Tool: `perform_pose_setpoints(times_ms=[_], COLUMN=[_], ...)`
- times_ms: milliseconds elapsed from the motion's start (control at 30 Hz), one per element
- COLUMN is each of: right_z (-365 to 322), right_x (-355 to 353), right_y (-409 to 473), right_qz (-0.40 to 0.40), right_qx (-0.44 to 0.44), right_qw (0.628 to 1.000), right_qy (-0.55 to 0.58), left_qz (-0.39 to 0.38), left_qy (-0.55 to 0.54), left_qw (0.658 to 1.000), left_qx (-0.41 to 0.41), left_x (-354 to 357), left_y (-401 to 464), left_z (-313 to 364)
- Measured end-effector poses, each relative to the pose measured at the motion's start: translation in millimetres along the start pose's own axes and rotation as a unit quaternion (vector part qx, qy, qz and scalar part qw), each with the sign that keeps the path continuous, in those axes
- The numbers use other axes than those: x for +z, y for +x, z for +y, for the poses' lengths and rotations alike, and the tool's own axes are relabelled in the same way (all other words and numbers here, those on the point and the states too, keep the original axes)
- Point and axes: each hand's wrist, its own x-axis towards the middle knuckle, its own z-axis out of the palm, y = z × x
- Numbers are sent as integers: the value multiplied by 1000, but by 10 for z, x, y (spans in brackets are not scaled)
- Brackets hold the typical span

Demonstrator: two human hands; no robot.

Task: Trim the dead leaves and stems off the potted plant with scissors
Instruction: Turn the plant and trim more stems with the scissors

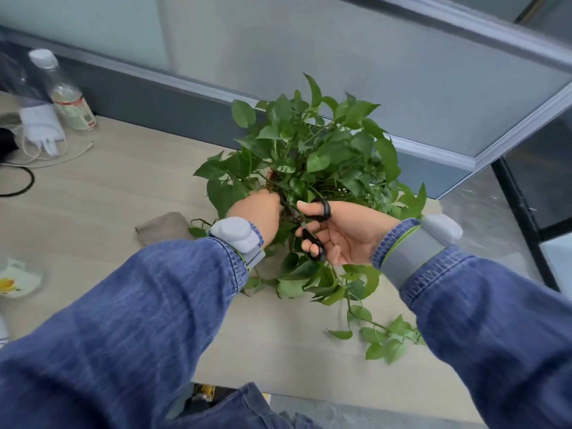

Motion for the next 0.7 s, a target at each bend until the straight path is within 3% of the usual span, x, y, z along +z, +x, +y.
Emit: perform_pose_setpoints(times_ms=[100, 367, 700], right_z=[11, 119, 101], right_x=[-9, -234, -299], right_y=[1, -50, -37], right_qz=[3, -56, -82], right_qx=[-8, -5, -7], right_qw=[1000, 998, 996], right_qy=[-3, 32, 36], left_qz=[8, 4, -4], left_qy=[6, -151, -204], left_qw=[1000, 983, 975], left_qx=[5, -101, -90], left_x=[-36, -140, 82], left_y=[8, -49, -83], left_z=[-19, -141, -9])
